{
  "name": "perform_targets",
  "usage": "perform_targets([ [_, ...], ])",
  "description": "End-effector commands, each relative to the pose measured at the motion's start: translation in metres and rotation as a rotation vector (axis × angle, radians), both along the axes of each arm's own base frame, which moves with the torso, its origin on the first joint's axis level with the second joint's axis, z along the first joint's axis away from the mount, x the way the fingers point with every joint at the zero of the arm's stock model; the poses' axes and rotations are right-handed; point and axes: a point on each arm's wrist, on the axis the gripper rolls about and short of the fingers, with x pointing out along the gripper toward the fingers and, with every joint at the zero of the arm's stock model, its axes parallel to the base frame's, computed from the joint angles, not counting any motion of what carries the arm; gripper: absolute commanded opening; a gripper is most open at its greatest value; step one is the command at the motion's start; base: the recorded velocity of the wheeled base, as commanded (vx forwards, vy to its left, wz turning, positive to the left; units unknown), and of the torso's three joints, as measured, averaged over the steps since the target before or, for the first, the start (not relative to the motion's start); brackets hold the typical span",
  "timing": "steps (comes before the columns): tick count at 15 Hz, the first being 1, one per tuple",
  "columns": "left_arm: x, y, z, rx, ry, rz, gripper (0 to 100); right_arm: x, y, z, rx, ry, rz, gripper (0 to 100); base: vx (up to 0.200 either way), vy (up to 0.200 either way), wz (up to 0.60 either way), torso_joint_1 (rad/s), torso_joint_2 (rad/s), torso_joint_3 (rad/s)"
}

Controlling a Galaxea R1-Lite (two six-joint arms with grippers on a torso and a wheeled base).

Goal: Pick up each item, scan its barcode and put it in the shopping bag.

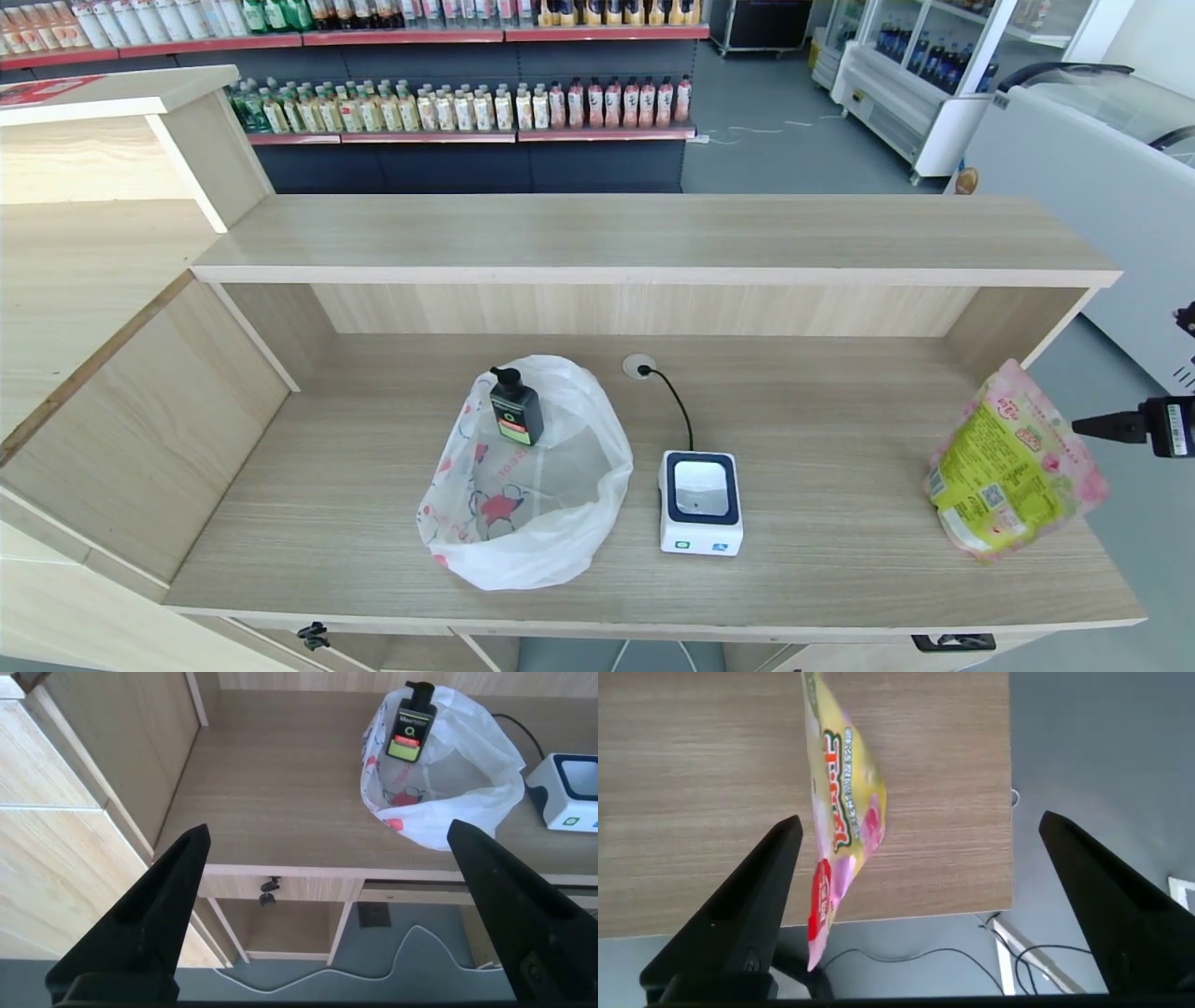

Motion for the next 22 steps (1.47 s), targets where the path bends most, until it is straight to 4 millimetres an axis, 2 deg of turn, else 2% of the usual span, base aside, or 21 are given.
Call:
perform_targets([
  [1, 0.0, 0.0, 0.0, 0.0, 0.0, 0.0, 100, 0.014, -0.003, -0.02, 0.036, 0.045, 0.064, 100, 0.0, 0.0, 0.0, 0.0, 0.0, 0.0],
  [5, 0.0, 0.0, 0.0, 0.0, 0.002, 0.0, 100, 0.028, 0.001, -0.039, 0.051, 0.067, 0.199, 100, 0.0, 0.0, 0.0, 0.0, 0.0, 0.0],
  [10, 0.0, 0.0, 0.0, 0.0, 0.0, 0.0, 100, 0.051, 0.002, -0.071, 0.122, 0.128, 0.257, 100, 0.0, 0.0, 0.0, 0.0, 0.0, 0.0],
  [14, 0.0, 0.0, 0.0, 0.0, 0.002, 0.0, 100, 0.064, 0.0, -0.099, 0.106, 0.182, 0.319, 100, 0.0, 0.0, 0.0, 0.0, 0.0, 0.0],
  [19, 0.0, 0.0, 0.0, 0.0, 0.0, 0.001, 100, 0.076, -0.005, -0.117, 0.12, 0.184, 0.329, 100, 0.0, 0.0, 0.0, 0.0, 0.0, 0.0],
  [20, 0.0, 0.0, 0.0, 0.0, 0.0, 0.0, 100, 0.077, -0.005, -0.119, 0.129, 0.177, 0.344, 0, 0.0, 0.0, 0.0, 0.0, 0.0, 0.0],
  [22, 0.0, 0.0, 0.0, 0.0, 0.0, 0.0, 100, 0.077, -0.006, -0.122, 0.119, 0.182, 0.359, 0, 0.0, 0.0, 0.0, 0.0, 0.0, 0.0],
])
